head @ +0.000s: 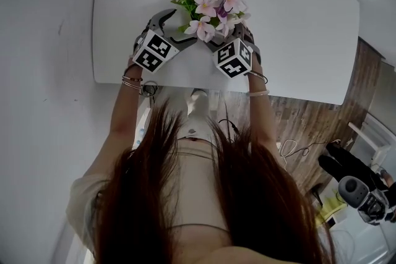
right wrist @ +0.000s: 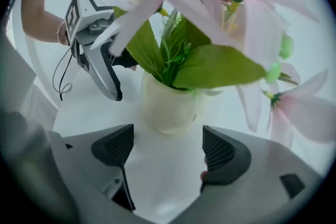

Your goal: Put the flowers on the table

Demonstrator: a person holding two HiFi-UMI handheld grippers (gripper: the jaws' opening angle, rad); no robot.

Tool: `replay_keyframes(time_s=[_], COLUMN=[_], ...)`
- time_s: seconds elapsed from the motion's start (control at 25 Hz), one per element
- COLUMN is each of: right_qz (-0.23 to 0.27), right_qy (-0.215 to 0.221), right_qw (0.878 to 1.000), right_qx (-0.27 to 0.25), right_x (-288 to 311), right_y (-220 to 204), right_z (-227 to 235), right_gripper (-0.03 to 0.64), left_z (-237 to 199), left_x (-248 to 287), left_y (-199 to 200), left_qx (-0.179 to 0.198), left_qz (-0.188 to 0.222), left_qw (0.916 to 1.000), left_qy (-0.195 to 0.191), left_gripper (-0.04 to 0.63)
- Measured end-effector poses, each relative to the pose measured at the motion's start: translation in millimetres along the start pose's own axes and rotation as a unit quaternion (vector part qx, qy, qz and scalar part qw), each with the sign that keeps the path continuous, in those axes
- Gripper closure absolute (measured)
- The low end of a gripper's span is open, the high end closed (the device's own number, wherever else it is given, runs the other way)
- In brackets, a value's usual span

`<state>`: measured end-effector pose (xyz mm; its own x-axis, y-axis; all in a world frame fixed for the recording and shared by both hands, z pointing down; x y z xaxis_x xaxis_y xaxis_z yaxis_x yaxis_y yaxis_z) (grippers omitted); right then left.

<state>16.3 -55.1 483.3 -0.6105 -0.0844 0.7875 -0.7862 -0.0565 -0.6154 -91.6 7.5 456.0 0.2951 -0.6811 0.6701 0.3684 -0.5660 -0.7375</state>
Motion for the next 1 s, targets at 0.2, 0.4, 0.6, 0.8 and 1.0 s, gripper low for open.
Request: replay_keyframes(time_s=[0.2, 0.4, 0.6, 0.8, 1.0], right_qz=[-0.018, -0.017, -0.011, 0.003, 0.035], right_qy=[-0.006, -0.007, -0.004, -0.004, -0.027], right_qw=[1.0, 0.999, 0.999, 0.998, 0.998], right_qx=[0.023, 0.042, 0.048, 0.061, 0.055], right_x=[-7.8, -16.2, -26.3, -41.1, -60.8], right_y=[-9.6, -12.6, -12.0, -12.5, -9.7], right_z=[-3.7, -10.0, -19.7, -27.9, -35.0], right_gripper=[0.189, 0.19, 0.191, 0.221, 0.355], left_z=[6.6, 15.6, 24.3, 36.3, 50.7], left_x=[-16.9, -28.7, -39.9, -50.1, -61.5], left_y=[-0.6, -2.1, 0.0, 1.9, 2.9], left_qx=[0.001, 0.012, 0.005, 0.006, 0.001], left_qz=[-0.003, -0.01, -0.004, -0.001, 0.003], left_qw=[0.999, 0.9975, 0.9968, 0.996, 0.9946], left_qy=[0.045, 0.069, 0.08, 0.089, 0.104], left_gripper=[0.338, 0.379, 0.4, 0.428, 0.476])
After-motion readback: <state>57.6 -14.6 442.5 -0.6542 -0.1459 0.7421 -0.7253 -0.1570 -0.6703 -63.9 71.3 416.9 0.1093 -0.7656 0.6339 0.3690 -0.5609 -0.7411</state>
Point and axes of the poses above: the fingertips, and each gripper's own axes: x forward along the fingers, z to its right, y out of its top, the point moved 5 cm from there along -x, backward along the fingers, and after that the axes turned 10 degrees about x, right-handed, at the moved point
